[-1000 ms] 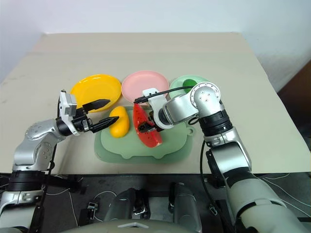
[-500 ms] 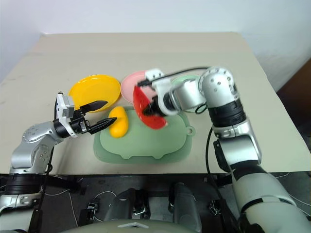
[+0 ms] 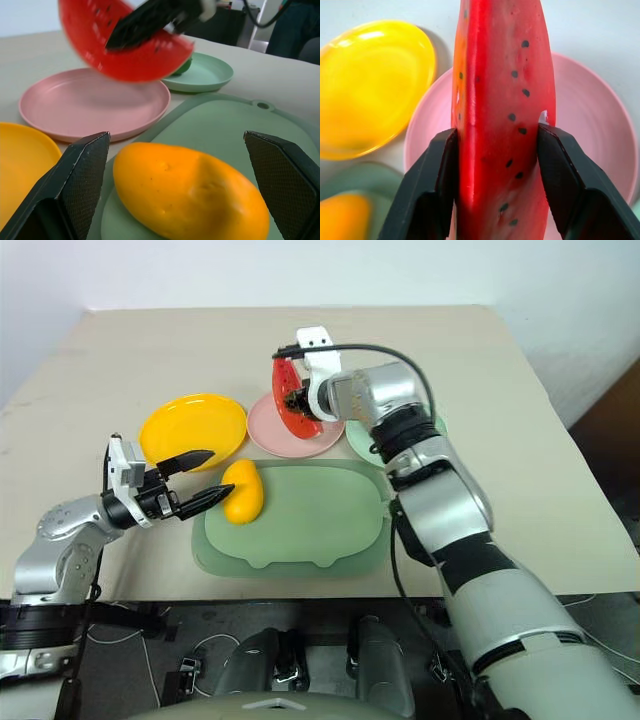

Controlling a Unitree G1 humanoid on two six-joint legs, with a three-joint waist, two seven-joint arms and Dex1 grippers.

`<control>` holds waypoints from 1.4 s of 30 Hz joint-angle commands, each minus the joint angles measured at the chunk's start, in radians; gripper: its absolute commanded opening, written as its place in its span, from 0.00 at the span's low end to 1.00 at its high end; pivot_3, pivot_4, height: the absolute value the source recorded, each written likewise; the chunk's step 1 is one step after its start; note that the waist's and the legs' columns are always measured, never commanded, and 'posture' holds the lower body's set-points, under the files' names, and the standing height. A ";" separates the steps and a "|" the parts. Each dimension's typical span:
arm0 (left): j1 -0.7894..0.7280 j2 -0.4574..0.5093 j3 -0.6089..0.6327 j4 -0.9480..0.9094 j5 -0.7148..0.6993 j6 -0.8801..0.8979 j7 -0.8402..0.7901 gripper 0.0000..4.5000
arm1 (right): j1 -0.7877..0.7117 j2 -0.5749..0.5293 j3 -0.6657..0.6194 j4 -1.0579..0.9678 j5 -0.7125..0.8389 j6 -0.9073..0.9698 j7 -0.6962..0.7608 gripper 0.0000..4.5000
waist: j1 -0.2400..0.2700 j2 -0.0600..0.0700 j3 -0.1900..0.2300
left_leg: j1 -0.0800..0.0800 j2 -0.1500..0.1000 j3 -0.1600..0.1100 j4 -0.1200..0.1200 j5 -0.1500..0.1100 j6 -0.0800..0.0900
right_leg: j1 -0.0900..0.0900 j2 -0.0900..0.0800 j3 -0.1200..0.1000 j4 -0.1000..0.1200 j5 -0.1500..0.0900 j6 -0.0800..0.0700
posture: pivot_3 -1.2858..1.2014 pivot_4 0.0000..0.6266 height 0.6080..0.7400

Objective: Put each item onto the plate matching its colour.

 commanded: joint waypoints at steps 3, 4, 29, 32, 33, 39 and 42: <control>0.019 0.009 0.024 -0.030 -0.009 -0.031 -0.003 1.00 | -0.056 0.081 -0.051 0.187 -0.152 -0.155 0.035 0.47 | -0.001 0.000 0.000 | 0.000 0.000 0.000 0.000 0.000 0.000 | 0.000 -0.001 0.000 0.000 0.000 0.000 | 0.52 0.24 0.67; 0.021 0.008 0.024 -0.027 -0.008 -0.034 -0.004 1.00 | -0.054 0.091 -0.061 0.206 -0.170 -0.172 0.034 0.47 | -0.002 0.000 0.000 | 0.000 0.000 0.000 0.000 0.000 0.000 | 0.000 -0.001 0.000 0.000 0.000 0.000 | 0.52 0.24 0.67; -0.016 -0.002 0.012 -0.011 -0.018 -0.026 0.001 1.00 | 0.050 -0.056 -0.291 -0.449 -0.182 0.029 0.310 0.98 | -0.020 -0.001 -0.001 | 0.000 0.000 -0.003 0.001 0.000 -0.001 | -0.001 -0.002 0.000 0.002 0.000 0.000 | 0.52 0.24 0.67; -0.016 -0.018 0.013 -0.038 -0.037 0.003 0.026 1.00 | 0.260 -0.123 -0.352 -0.768 -0.101 0.057 0.350 0.98 | -0.011 -0.002 -0.001 | 0.000 0.000 -0.004 0.001 0.000 -0.001 | 0.001 -0.002 0.000 0.002 -0.001 0.000 | 0.52 0.24 0.67; -0.015 -0.020 0.016 -0.044 -0.043 0.010 0.029 1.00 | 0.311 -0.142 -0.353 -0.831 -0.088 0.070 0.360 0.98 | -0.004 -0.002 -0.001 | 0.000 0.000 -0.005 0.002 0.000 -0.001 | 0.002 -0.002 -0.001 0.002 -0.001 0.000 | 0.52 0.24 0.67; 0.001 -0.006 0.034 -0.045 -0.049 0.015 0.035 1.00 | 0.641 -0.174 -0.410 -1.189 -0.023 -0.078 0.375 0.98 | 0.001 0.000 0.000 | 0.000 0.000 -0.004 0.004 0.000 -0.001 | 0.001 -0.002 0.000 0.002 -0.001 0.000 | 0.52 0.24 0.67; 0.007 -0.004 0.045 -0.048 -0.049 0.013 0.046 1.00 | 0.752 -0.203 -0.409 -1.308 0.051 -0.017 0.403 0.98 | 0.003 -0.001 0.000 | 0.000 0.000 -0.005 0.004 0.000 -0.001 | 0.001 -0.002 0.000 0.002 -0.001 0.000 | 0.52 0.24 0.67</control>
